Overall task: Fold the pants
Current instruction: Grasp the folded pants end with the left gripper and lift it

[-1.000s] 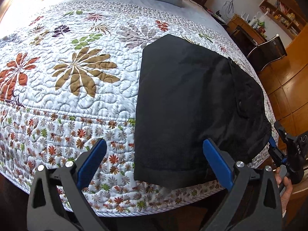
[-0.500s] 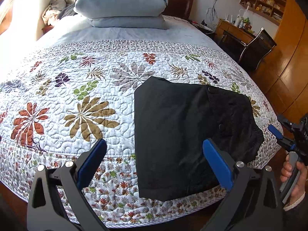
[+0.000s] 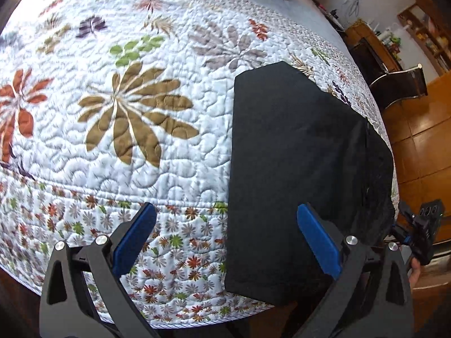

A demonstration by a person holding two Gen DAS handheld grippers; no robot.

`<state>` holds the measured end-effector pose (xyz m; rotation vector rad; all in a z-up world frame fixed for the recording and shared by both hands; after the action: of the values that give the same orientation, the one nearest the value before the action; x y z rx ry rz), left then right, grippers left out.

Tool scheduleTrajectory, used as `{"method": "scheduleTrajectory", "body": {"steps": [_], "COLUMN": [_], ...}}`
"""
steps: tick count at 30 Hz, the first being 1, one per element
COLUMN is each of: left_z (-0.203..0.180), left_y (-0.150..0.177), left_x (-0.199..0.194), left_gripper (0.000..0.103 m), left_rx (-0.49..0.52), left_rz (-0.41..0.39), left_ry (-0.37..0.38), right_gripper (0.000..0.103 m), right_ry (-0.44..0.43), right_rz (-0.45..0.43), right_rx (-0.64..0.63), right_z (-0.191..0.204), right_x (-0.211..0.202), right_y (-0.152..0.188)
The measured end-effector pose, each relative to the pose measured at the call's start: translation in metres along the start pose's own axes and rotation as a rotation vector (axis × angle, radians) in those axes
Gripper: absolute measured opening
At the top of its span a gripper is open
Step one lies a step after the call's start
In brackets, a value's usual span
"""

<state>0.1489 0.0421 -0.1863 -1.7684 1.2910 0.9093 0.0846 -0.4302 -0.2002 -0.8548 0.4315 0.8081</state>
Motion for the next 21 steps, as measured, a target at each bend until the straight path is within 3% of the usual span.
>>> {"method": "scheduleTrajectory", "body": {"steps": [5, 8, 14, 21], "left_z": [0.009, 0.008, 0.0, -0.01], "left_y": [0.003, 0.007, 0.02, 0.022], "left_x": [0.02, 0.026, 0.046, 0.067], "left_gripper": [0.1, 0.1, 0.1, 0.1], "left_rx": [-0.075, -0.082, -0.199, -0.178], "left_rz": [0.11, 0.138, 0.368, 0.41], "left_ry": [0.12, 0.145, 0.403, 0.386], "right_gripper": [0.093, 0.093, 0.093, 0.094], "right_ry": [-0.008, -0.018, -0.037, -0.062], "right_rz": [0.005, 0.008, 0.016, 0.027], "right_rx": [0.011, 0.021, 0.039, 0.055], "right_z": [-0.004, -0.006, -0.01, -0.013], "right_x": [0.005, 0.005, 0.004, 0.001], "right_y": [0.004, 0.004, 0.005, 0.008]}}
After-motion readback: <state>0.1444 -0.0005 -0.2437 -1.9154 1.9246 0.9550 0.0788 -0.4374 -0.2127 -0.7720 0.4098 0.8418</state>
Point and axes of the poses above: each gripper's, at about its wrist camera, not at the fingertips, and x roughly the way its jaws point, z to its left, y to its underside, the point moved 4 cm from there along x, roughly the way its jaws point, and after that the axes turned 9 degrees about -x, right-handed, at the moved point
